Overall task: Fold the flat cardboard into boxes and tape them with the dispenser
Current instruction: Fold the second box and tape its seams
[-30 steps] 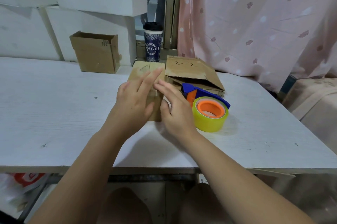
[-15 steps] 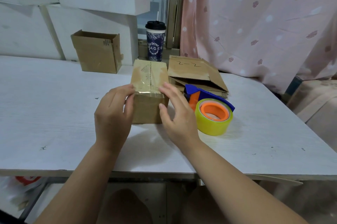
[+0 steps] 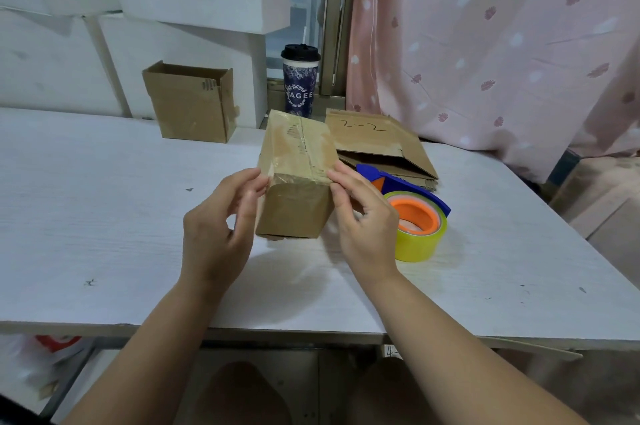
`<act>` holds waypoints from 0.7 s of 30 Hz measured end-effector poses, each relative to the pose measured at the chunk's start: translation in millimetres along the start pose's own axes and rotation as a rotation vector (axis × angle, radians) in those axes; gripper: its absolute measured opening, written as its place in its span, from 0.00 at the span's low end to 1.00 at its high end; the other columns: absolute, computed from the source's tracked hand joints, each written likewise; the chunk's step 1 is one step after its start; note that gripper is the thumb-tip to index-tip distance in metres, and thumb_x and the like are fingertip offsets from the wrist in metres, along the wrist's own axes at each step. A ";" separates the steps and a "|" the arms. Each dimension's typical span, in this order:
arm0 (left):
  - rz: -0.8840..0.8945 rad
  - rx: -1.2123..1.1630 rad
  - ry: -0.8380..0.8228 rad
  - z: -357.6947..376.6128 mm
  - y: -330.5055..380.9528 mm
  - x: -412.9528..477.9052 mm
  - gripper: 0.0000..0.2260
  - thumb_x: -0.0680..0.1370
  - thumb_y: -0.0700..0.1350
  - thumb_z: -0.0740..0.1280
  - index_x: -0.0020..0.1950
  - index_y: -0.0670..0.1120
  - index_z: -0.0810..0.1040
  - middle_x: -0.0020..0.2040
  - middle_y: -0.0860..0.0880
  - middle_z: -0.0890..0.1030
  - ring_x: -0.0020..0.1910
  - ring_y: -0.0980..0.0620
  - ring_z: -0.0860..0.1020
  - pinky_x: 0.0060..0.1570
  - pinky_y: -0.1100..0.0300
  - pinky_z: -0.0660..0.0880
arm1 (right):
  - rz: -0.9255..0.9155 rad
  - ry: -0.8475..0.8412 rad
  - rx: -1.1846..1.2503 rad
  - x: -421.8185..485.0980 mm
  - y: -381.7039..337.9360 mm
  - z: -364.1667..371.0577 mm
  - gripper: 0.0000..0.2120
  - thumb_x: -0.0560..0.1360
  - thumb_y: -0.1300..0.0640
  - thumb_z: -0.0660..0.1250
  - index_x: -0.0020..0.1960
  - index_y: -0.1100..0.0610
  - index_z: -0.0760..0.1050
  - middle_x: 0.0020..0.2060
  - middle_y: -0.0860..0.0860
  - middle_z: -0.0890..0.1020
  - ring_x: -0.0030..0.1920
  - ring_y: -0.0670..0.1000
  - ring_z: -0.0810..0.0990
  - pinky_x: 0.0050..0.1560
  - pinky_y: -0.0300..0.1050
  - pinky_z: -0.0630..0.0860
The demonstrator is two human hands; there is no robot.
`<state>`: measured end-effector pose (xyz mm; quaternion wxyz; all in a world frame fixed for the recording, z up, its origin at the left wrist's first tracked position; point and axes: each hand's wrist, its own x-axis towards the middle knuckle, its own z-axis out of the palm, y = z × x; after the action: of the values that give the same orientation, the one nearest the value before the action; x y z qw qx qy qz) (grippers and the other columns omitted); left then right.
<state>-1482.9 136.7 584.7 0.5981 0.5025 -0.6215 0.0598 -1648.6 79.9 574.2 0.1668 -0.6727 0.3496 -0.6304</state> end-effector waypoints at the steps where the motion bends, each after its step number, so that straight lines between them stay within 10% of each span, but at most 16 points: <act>1: 0.000 0.021 0.026 0.4 -0.7 0.3 0.15 0.80 0.44 0.57 0.59 0.40 0.78 0.52 0.55 0.78 0.51 0.60 0.78 0.50 0.69 0.75 | -0.006 0.001 0.010 -0.6 -0.3 -0.2 0.10 0.77 0.56 0.65 0.57 0.50 0.81 0.57 0.38 0.78 0.60 0.39 0.76 0.61 0.48 0.75; 21: -0.042 0.027 -0.053 -1.1 -2.5 1.7 0.16 0.73 0.46 0.57 0.57 0.42 0.75 0.47 0.47 0.68 0.44 0.61 0.69 0.44 0.71 0.68 | -0.147 -0.096 -0.032 -7.3 -12.7 -4.6 0.10 0.75 0.61 0.67 0.55 0.57 0.82 0.55 0.45 0.80 0.58 0.43 0.78 0.60 0.45 0.75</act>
<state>-1480.1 135.3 585.1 0.5758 0.5251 -0.6253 0.0423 -1649.4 94.7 578.0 0.1258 -0.7284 0.3011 -0.6024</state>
